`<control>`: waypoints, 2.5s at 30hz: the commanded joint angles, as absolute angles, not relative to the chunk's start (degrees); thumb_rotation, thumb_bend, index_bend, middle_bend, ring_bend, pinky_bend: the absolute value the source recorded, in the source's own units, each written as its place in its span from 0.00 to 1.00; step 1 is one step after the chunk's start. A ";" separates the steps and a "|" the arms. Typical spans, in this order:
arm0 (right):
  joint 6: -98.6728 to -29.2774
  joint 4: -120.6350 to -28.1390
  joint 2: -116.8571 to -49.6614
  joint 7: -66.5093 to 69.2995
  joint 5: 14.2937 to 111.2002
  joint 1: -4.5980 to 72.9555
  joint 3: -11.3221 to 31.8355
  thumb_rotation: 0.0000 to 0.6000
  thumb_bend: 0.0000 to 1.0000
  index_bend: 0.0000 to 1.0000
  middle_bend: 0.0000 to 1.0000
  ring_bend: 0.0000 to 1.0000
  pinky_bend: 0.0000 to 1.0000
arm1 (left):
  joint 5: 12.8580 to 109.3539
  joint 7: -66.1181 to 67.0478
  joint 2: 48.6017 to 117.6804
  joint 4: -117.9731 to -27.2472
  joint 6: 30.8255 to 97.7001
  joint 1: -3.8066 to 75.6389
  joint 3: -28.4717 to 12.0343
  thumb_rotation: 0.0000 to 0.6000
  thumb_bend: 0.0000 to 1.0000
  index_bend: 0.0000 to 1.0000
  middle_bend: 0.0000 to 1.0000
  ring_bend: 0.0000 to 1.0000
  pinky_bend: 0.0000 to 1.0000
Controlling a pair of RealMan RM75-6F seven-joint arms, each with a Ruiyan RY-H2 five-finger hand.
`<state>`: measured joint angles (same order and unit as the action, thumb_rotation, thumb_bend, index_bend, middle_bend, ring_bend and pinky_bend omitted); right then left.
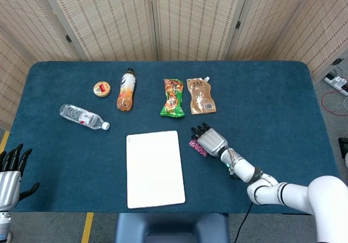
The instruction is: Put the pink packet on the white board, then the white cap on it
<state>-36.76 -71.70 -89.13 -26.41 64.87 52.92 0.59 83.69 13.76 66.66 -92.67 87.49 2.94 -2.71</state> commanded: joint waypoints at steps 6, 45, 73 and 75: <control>-38.38 -74.13 -87.53 -25.88 66.03 52.72 1.17 1.00 0.33 0.25 0.01 0.00 0.00 | 83.67 13.91 66.57 -92.84 87.30 3.05 -2.72 1.00 0.23 0.13 0.03 0.10 0.00; -44.34 -88.44 -86.38 -31.85 68.73 56.08 1.31 1.00 0.33 0.00 0.00 0.00 0.00 | 84.53 12.88 65.81 -92.93 87.85 2.85 -2.56 1.00 0.23 0.13 0.03 0.10 0.00; -60.91 -84.62 -76.28 -17.92 83.40 32.50 -11.42 1.00 0.33 0.27 0.06 0.00 0.00 | 87.27 13.34 66.30 -93.97 88.03 4.08 -2.50 1.00 0.23 0.13 0.03 0.10 0.00; -60.21 -83.68 -76.79 -17.32 83.52 32.35 -11.13 1.00 0.33 0.28 0.07 0.00 0.00 | 87.20 13.30 66.29 -93.93 88.04 4.00 -2.42 1.00 0.23 0.13 0.03 0.10 0.00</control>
<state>-60.68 -84.23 -76.36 -17.71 83.39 32.60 -11.40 87.21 13.31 66.29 -93.93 88.04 4.00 -2.43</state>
